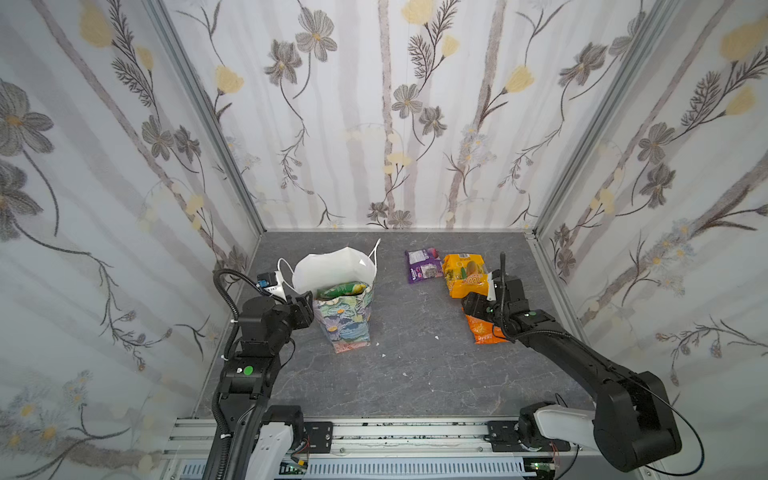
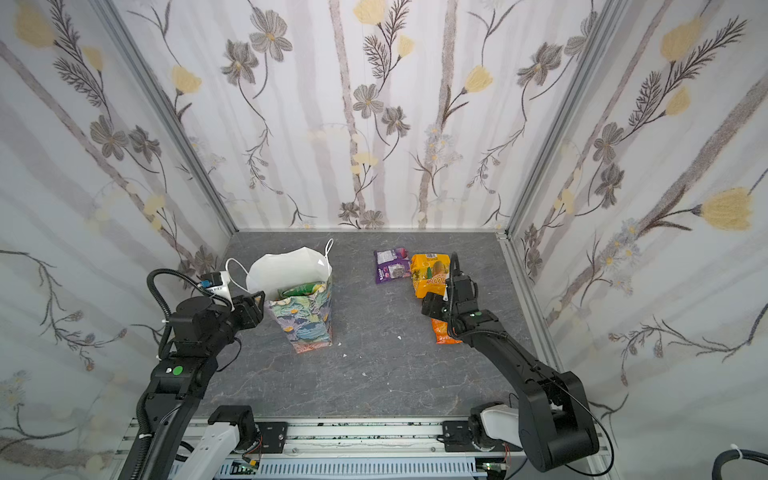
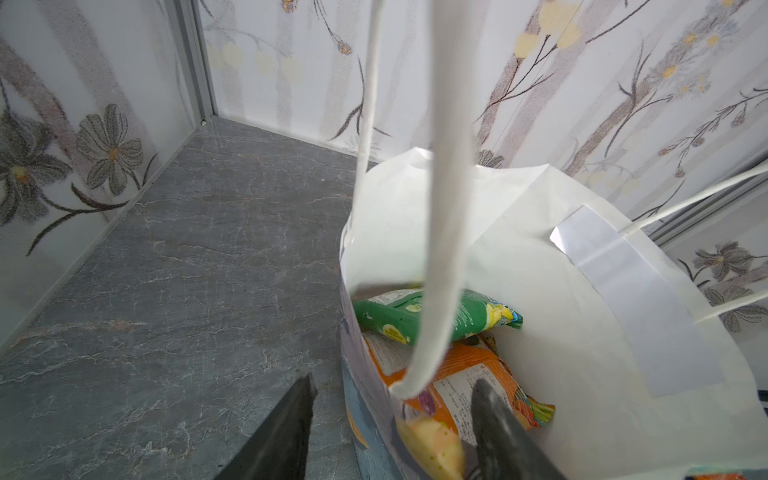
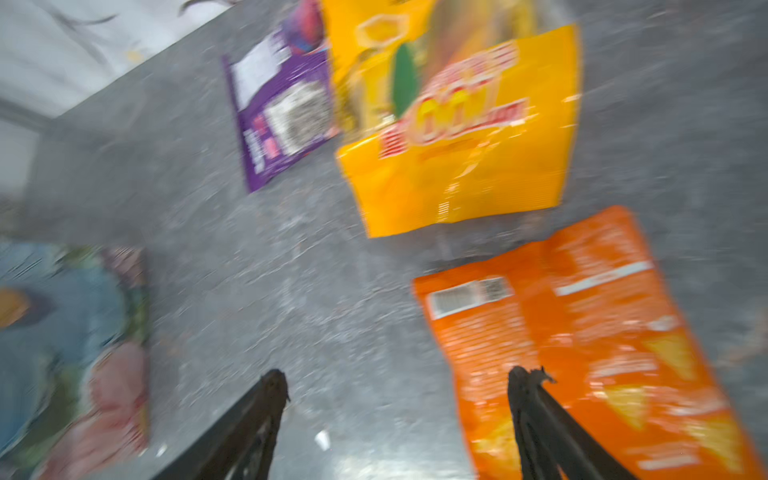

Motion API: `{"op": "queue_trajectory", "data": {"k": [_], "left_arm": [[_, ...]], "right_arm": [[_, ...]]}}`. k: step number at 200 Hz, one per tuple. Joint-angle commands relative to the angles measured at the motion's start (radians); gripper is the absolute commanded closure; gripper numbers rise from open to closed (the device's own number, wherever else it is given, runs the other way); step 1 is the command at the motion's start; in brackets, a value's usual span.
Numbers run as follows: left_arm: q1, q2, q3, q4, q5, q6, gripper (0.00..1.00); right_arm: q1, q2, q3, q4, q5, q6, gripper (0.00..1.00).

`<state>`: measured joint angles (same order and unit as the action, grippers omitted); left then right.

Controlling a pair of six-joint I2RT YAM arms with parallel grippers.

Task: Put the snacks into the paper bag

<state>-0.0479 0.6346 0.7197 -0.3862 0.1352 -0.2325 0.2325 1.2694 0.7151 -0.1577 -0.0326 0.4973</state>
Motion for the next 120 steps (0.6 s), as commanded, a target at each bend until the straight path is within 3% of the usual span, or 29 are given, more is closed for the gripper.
{"op": "queue_trajectory", "data": {"k": [1,22,60,94,120], "left_arm": [[0.000,-0.001,-0.002,0.015,0.000,0.010,0.40],[0.001,-0.001,-0.002,0.015,0.001,0.011,0.40],[0.000,0.000,-0.002,0.015,0.001,0.010,0.40],[-0.001,0.004,-0.003,0.017,0.002,0.010,0.40],[0.000,0.008,-0.002,0.015,0.002,0.010,0.40]], "right_arm": [[-0.092,0.041,0.008,-0.017,0.120,-0.071,0.16],[-0.153,0.118,0.009,0.017,0.084,-0.093,0.17],[-0.154,0.236,0.000,0.021,0.035,-0.136,0.18],[-0.131,0.191,-0.053,0.047,-0.072,-0.129,0.19],[-0.054,0.149,-0.067,0.022,-0.175,-0.107,0.19]]}}
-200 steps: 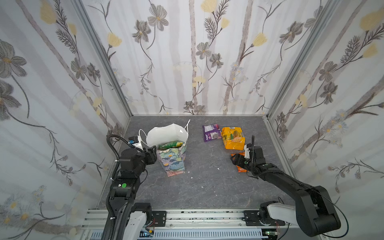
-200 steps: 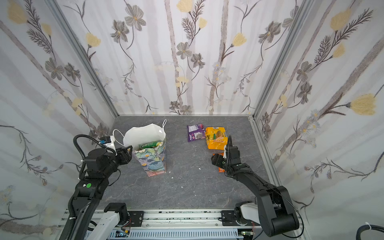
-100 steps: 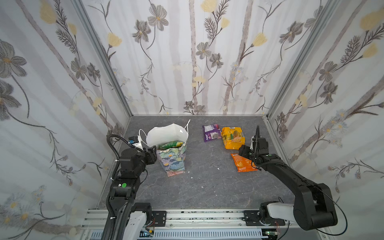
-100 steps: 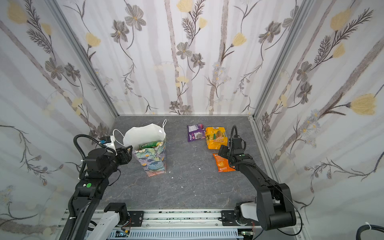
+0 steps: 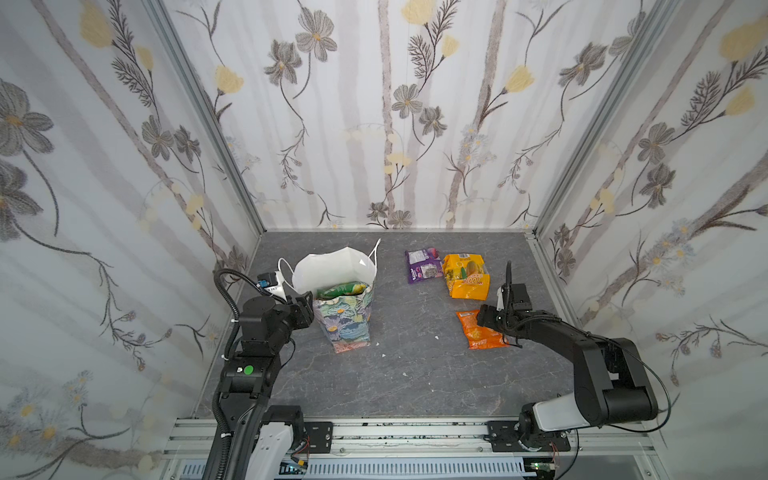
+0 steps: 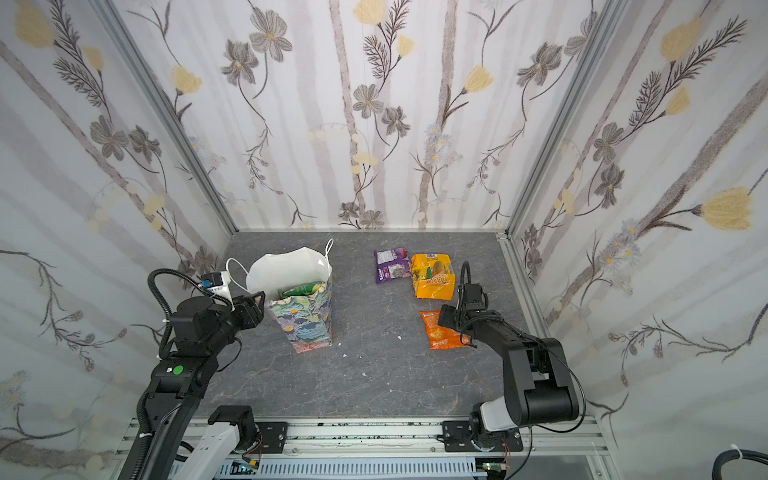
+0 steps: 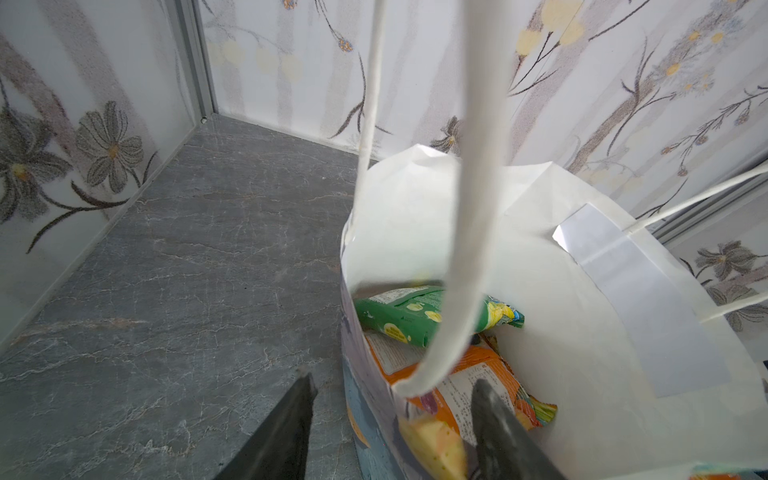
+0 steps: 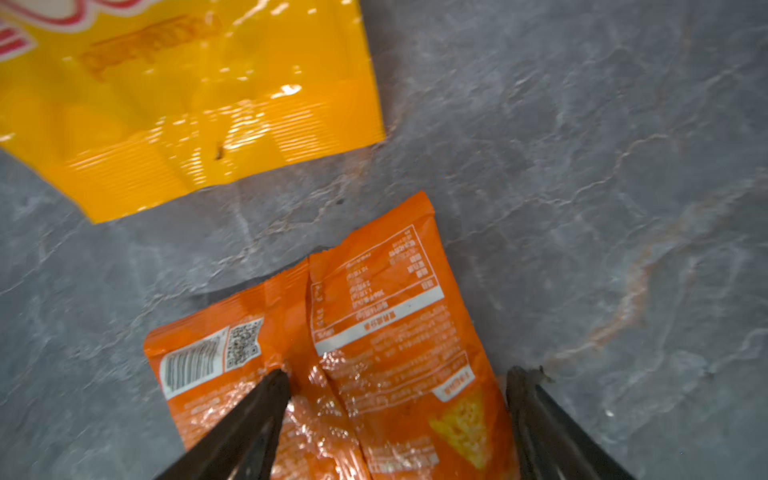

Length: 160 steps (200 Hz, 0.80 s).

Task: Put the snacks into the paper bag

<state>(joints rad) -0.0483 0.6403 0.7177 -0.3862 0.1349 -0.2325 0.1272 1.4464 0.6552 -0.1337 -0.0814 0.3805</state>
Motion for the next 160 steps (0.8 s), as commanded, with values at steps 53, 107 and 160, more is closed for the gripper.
{"op": "queue_trajectory", "data": {"k": [53,107,160], "left_arm": [[0.001,0.001,0.000,0.014,-0.004,0.010,0.40],[0.001,-0.002,-0.001,0.013,-0.009,0.009,0.40],[0.001,0.002,0.000,0.015,-0.003,0.010,0.40]], "right_arm": [[0.246,-0.139,-0.035,-0.018,-0.204,0.121,0.21],[0.292,-0.369,-0.159,-0.088,-0.024,0.242,0.22],[0.304,-0.275,-0.198,0.075,-0.068,0.228,0.23]]}}
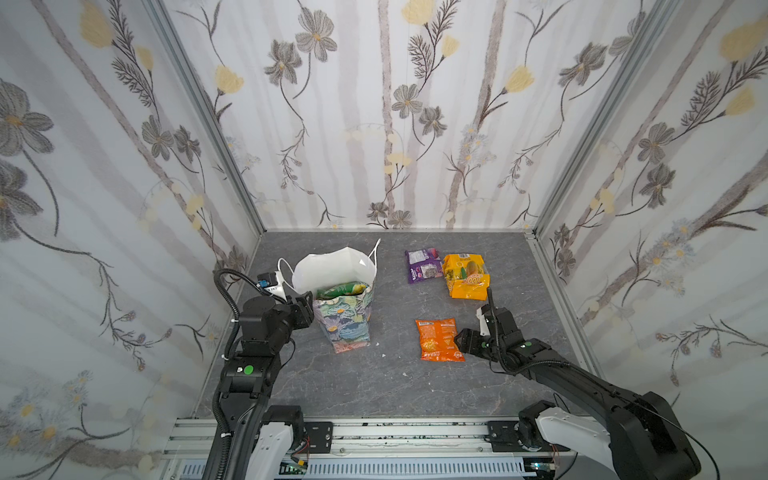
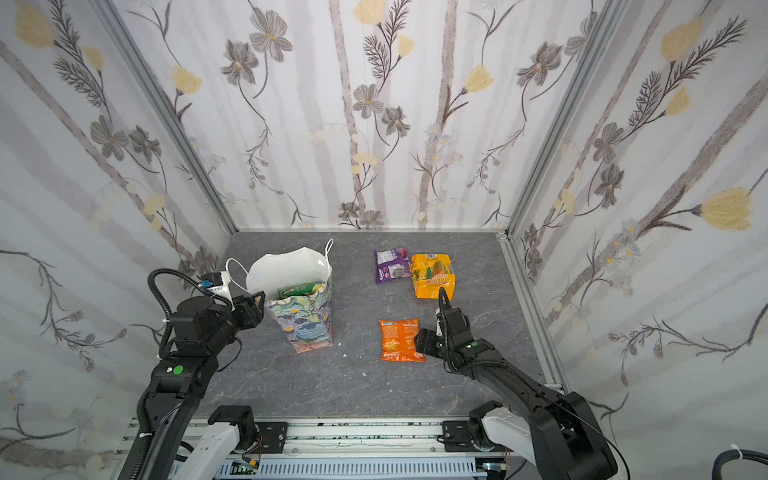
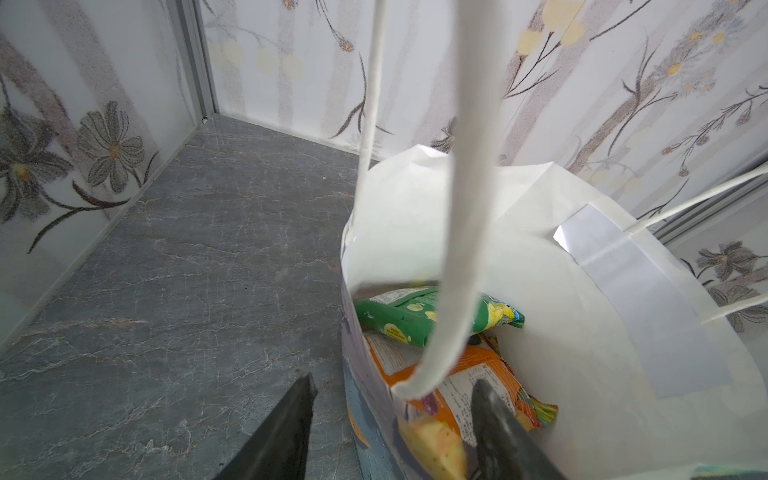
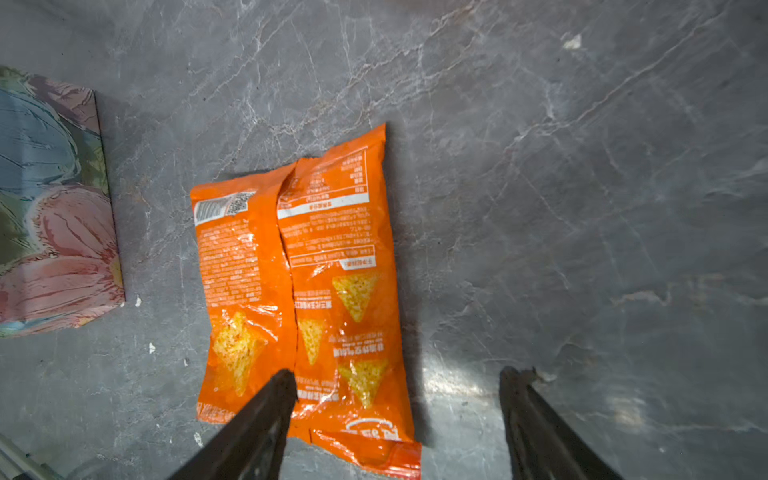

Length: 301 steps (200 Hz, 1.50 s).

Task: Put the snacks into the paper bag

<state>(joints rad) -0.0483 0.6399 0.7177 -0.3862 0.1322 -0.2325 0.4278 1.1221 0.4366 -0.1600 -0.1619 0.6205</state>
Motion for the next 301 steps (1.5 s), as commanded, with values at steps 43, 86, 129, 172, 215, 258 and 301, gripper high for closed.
{"op": "queue_trajectory", "data": {"k": [43,86,129,172,215,258,301], "left_arm": [[0.001,0.000,0.000,0.013,-0.003,0.010,0.40],[0.000,-0.003,0.000,0.015,-0.002,0.012,0.40],[0.000,-0.002,-0.001,0.014,0.003,0.012,0.40],[0.001,-0.003,-0.001,0.016,0.004,0.012,0.40],[-0.001,-0.003,-0.001,0.017,0.007,0.012,0.40],[-0.001,-0.002,0.000,0.017,0.005,0.011,0.40],[-0.001,-0.002,-0.001,0.017,0.006,0.011,0.40]], "right_arm": [[0.001,0.238,0.139,0.135,-0.003,-0.091,0.24],[-0.001,0.343,0.177,0.182,-0.003,-0.112,0.27],[-0.020,0.396,0.201,0.218,-0.027,-0.114,0.31],[-0.020,0.400,0.175,0.255,-0.047,-0.092,0.43],[-0.020,0.416,0.171,0.284,-0.051,-0.076,0.56],[-0.020,0.431,0.193,0.273,-0.031,-0.075,0.75],[-0.020,0.420,0.208,0.280,-0.051,-0.069,1.00]]}}
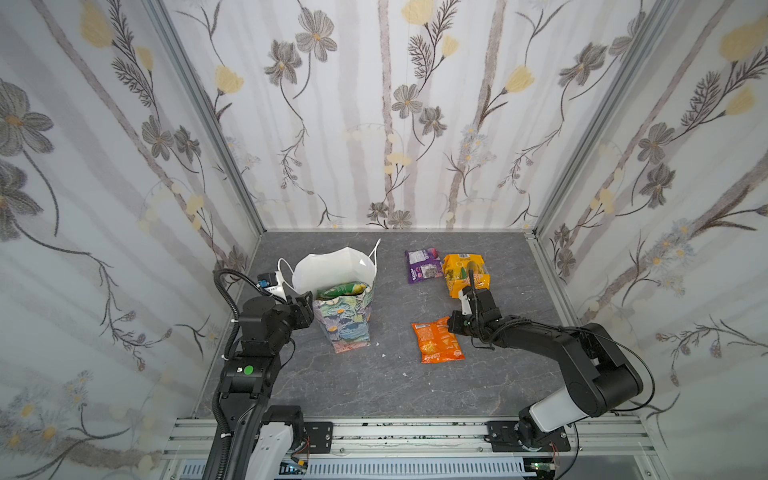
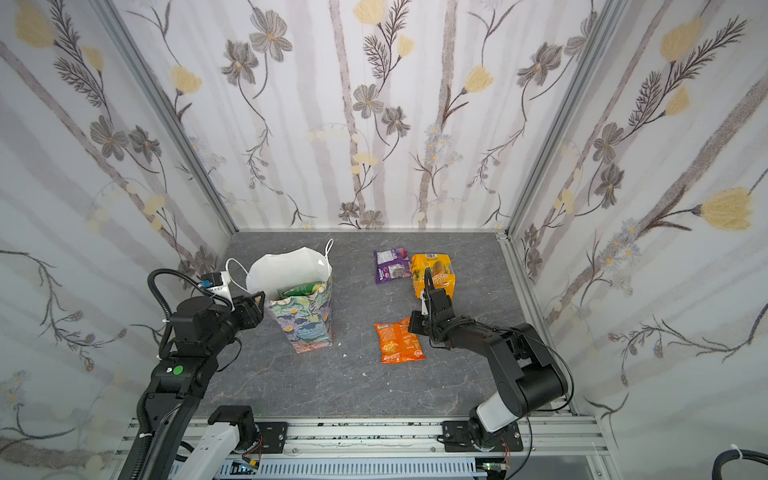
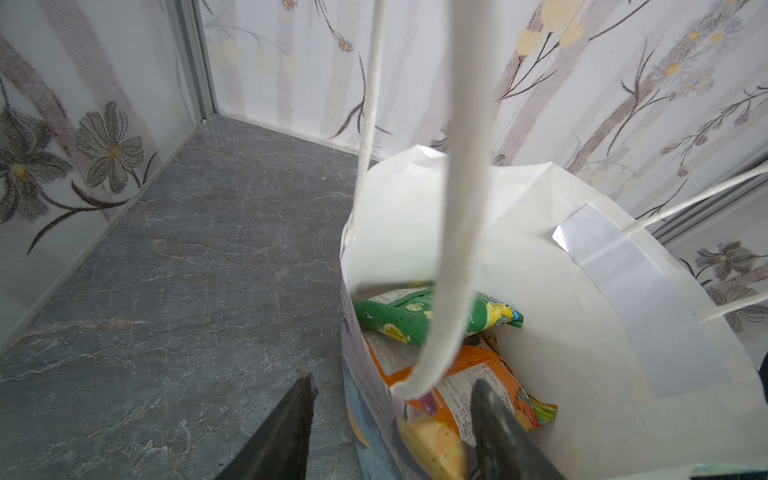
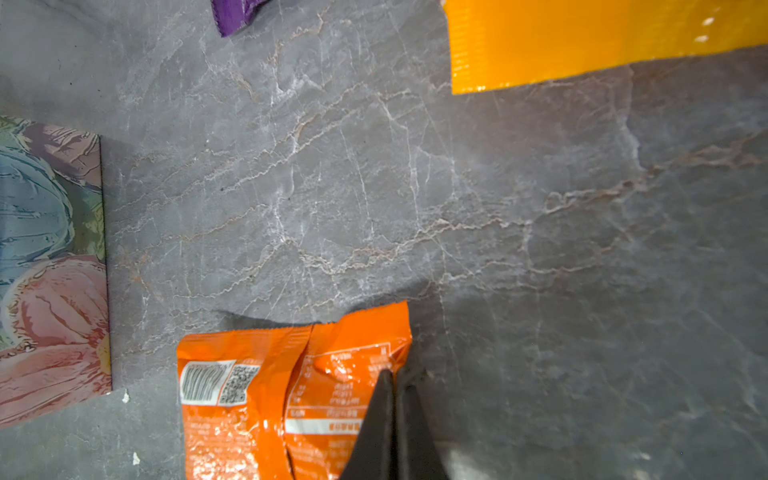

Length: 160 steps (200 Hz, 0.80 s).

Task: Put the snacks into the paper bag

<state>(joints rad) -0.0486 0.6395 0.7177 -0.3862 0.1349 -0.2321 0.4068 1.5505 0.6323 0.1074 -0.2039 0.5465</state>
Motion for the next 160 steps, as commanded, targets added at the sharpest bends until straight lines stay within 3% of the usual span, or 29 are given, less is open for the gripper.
{"op": "queue_trajectory", "data": {"k": [1,92,160], "left_arm": [[0.000,-0.001,-0.001,0.017,0.003,0.011,0.40],[-0.001,-0.004,0.000,0.017,0.002,0.013,0.41],[0.000,-0.009,0.000,0.017,-0.001,0.011,0.41]], "right_arm": [[0.001,-0.009,0.013,0.012,-0.009,0.005,1.00],[0.003,-0.211,0.050,-0.033,-0.091,-0.006,1.00],[0.017,-0.312,0.165,-0.117,-0.121,-0.032,1.00]]}}
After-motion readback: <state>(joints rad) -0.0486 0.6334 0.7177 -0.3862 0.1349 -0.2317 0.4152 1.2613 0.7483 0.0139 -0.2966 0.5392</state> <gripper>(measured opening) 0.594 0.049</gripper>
